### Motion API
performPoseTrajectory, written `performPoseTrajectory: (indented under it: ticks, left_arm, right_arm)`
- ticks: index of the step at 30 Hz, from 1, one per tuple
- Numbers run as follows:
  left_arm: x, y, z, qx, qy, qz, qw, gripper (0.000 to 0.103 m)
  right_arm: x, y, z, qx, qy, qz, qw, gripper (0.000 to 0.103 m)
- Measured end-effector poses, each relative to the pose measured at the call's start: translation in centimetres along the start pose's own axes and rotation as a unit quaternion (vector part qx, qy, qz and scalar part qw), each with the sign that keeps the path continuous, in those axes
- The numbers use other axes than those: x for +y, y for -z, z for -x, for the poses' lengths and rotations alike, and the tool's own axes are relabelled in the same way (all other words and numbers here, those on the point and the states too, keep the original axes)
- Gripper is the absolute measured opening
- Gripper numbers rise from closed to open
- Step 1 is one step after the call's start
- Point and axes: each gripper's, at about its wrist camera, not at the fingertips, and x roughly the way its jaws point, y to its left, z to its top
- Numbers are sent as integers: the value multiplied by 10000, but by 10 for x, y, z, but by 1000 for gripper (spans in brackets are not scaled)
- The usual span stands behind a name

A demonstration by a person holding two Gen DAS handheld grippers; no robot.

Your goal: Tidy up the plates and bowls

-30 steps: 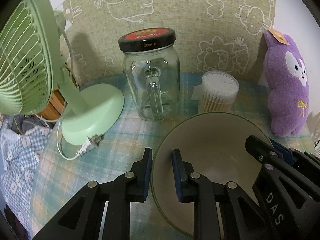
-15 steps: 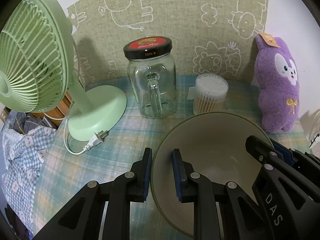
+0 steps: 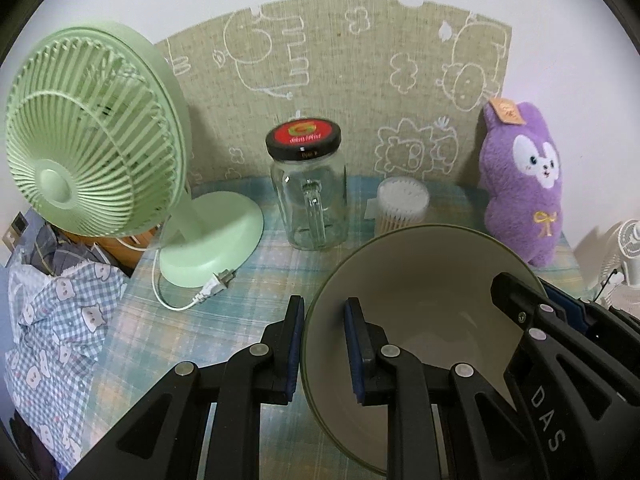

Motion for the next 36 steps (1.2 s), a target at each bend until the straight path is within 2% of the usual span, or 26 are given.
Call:
performPoseTrajectory:
  ticks: [25, 36]
  left_arm:
    - [25, 10, 94, -415, 256, -68, 9988, 18]
    - [33, 28, 133, -536, 420, -198, 9975, 18]
  right_arm:
    - [27, 14, 106, -414, 226, -89, 9988, 18]
    - [34, 40, 154, -578, 388, -117, 9975, 18]
